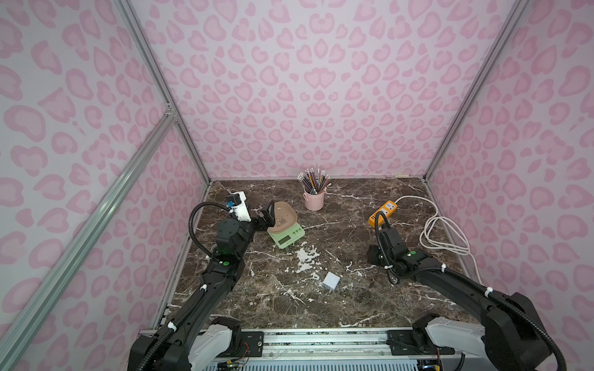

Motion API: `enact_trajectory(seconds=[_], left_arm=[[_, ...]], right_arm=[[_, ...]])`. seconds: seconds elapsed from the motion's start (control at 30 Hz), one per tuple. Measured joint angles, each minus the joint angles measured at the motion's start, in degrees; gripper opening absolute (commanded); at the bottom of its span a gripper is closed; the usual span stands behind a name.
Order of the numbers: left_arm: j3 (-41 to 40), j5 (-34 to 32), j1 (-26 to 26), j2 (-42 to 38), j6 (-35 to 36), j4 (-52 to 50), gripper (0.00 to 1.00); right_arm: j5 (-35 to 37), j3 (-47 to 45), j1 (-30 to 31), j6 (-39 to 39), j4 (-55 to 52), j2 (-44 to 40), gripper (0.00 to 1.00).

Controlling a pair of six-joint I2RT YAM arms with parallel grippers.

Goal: Charge the electronic scale
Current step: Pick up the charging cable from the center of the board.

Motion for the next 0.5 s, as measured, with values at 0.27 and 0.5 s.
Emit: enact_trajectory(seconds=[0.27,0.5], left_arm=[[0.0,-0.61,-0.35,-1.29,0.07,-2.29,0.96],[0.02,-0.55,-0.61,-0.83,0.04,-2.36,0.95]], right_arm=[[3.63,7.43,-2.47,-0.63,-2.54,7.74,0.5],[-1.46,5.79,-1.84,-1.09,-2.19,3.34,0.4]])
